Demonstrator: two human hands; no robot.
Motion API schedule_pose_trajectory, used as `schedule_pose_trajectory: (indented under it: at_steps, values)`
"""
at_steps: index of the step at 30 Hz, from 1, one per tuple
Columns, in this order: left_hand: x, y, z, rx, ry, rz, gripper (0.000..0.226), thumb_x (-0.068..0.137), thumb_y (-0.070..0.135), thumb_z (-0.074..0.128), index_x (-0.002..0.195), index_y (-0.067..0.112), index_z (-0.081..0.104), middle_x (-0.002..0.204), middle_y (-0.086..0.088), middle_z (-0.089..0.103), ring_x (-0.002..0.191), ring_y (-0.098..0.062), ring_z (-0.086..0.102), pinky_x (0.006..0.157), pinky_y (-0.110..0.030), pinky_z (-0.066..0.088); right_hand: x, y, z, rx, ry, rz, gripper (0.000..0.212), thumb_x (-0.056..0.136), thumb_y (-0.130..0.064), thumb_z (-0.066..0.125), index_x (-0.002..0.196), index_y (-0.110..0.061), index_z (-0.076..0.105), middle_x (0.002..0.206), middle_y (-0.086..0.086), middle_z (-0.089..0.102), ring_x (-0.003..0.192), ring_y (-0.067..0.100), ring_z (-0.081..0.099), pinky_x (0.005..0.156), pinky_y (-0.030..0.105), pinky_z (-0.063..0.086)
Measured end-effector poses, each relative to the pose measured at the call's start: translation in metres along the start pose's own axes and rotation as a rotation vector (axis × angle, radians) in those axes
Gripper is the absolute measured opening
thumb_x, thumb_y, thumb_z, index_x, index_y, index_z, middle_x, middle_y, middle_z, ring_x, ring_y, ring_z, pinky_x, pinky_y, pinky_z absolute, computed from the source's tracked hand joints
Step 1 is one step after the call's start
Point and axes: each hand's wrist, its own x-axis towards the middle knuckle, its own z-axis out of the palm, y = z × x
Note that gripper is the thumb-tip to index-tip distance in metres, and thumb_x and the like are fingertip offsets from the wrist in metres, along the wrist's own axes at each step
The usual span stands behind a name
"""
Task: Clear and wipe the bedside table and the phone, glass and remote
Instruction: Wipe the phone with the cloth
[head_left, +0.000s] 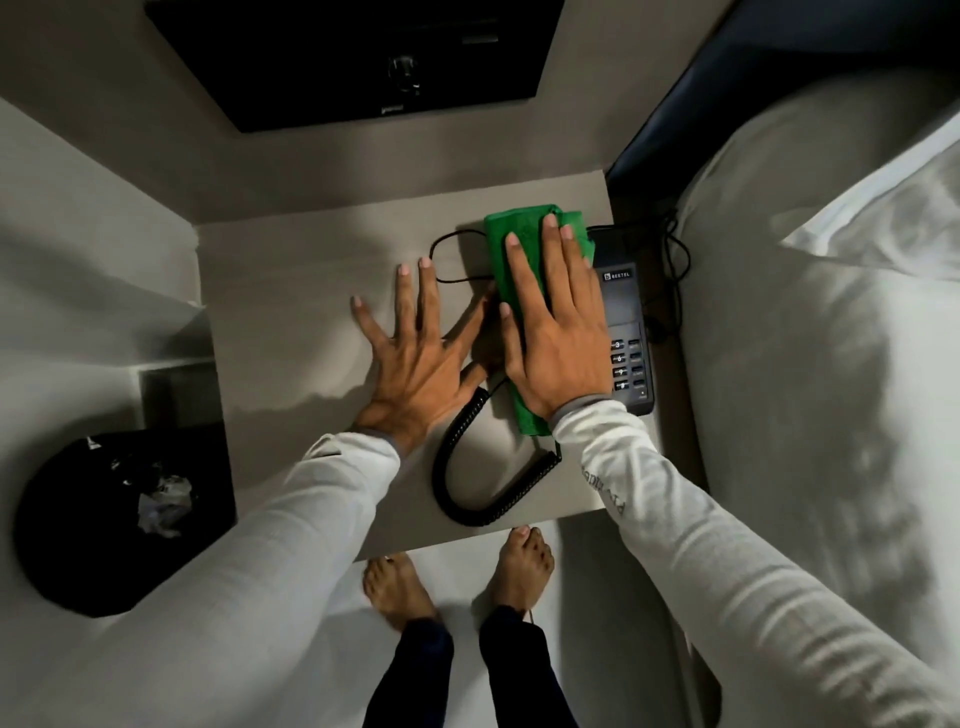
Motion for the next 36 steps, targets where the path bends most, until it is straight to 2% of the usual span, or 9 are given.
schedule_pose_trajectory:
  at_steps: [4,10,13,18,23,26,30,33,36]
  values:
    - [0.001,0.001,-0.001,-0.003,0.008,-0.007,0.076,0.086,0.066,0.046,0.151,0.045,0.013,0.163,-0.027,0.008,0.150,-0.048,0.005,0.101,-0.085,0.013,-0.012,0.002,0.005,-0.008,0.040,0.023,0.060,0.103,-0.033,0.040,0.159,-0.017,0.026,0.167,0.019,0.019,0.157,0.032,0.015,0.126,0.049,0.020]
    - [0.002,0.001,0.001,-0.007,-0.009,-0.003,0.074,0.087,0.075,0.020,0.153,0.044,0.008,0.163,-0.028,0.005,0.150,-0.049,0.002,0.100,-0.085,0.015,-0.058,0.008,0.022,-0.032,0.112,0.031,0.064,0.102,-0.036,0.041,0.160,-0.017,0.021,0.168,0.019,0.015,0.158,0.030,0.010,0.127,0.048,0.018]
    - [0.001,0.002,0.001,-0.004,0.023,0.000,0.080,0.087,0.077,0.024,0.154,0.044,-0.001,0.163,-0.029,0.007,0.150,-0.049,0.005,0.100,-0.084,0.017,-0.092,0.011,0.034,-0.057,0.115,0.030,0.066,0.102,-0.036,0.040,0.161,-0.016,0.017,0.169,0.020,0.009,0.158,0.032,0.008,0.127,0.050,0.016]
    - [-0.001,0.002,-0.007,0.012,-0.008,-0.004,0.079,0.089,0.079,0.021,0.154,0.043,-0.007,0.163,-0.028,0.005,0.150,-0.049,0.004,0.101,-0.083,0.019,-0.150,0.007,0.046,-0.027,0.063,0.077,0.060,0.104,-0.002,0.025,0.160,-0.008,0.005,0.168,0.024,-0.002,0.157,0.039,0.004,0.126,0.055,0.018]
    - [-0.009,0.005,-0.026,-0.011,-0.040,-0.022,0.071,0.096,0.067,0.025,0.156,0.038,0.000,0.164,-0.021,0.011,0.151,-0.043,0.011,0.105,-0.078,0.024,-0.182,-0.003,0.009,0.332,-0.097,0.268,0.102,0.068,0.024,0.037,0.160,-0.009,0.008,0.169,0.016,-0.004,0.158,0.027,0.001,0.127,0.046,0.021]
    - [-0.015,0.013,-0.041,-0.077,0.008,-0.076,0.065,0.098,0.060,0.021,0.157,0.035,0.008,0.166,-0.014,0.013,0.152,-0.040,0.013,0.109,-0.074,0.024,-0.176,-0.001,-0.027,0.728,0.048,0.432,0.083,0.084,0.010,0.036,0.160,-0.012,0.011,0.170,0.011,0.006,0.158,0.019,0.011,0.128,0.033,0.019]
    - [-0.009,0.030,-0.047,-0.125,0.029,-0.022,0.070,0.096,0.063,0.017,0.157,0.032,0.005,0.167,-0.012,0.011,0.152,-0.037,0.013,0.110,-0.071,0.026,-0.102,0.020,-0.053,0.675,0.271,0.380,0.058,0.099,0.002,0.038,0.156,0.004,0.022,0.165,0.024,0.018,0.156,0.033,0.018,0.129,0.039,0.018]
    - [-0.003,0.038,-0.045,-0.202,0.033,0.016,0.077,0.093,0.069,0.019,0.157,0.029,0.005,0.167,-0.011,0.012,0.153,-0.036,0.011,0.110,-0.073,0.025,-0.035,0.041,-0.052,0.528,0.078,0.276,0.060,0.098,0.005,0.039,0.155,0.005,0.022,0.165,0.027,0.015,0.156,0.036,0.015,0.128,0.043,0.018]
    - [-0.001,0.041,-0.041,-0.185,0.037,0.053,0.083,0.090,0.074,0.020,0.157,0.030,0.004,0.167,-0.010,0.010,0.154,-0.033,0.009,0.110,-0.072,0.027,0.007,0.055,-0.036,0.233,-0.121,0.105,0.055,0.106,-0.016,0.038,0.157,0.001,0.022,0.167,0.022,0.016,0.157,0.032,0.013,0.128,0.044,0.015]
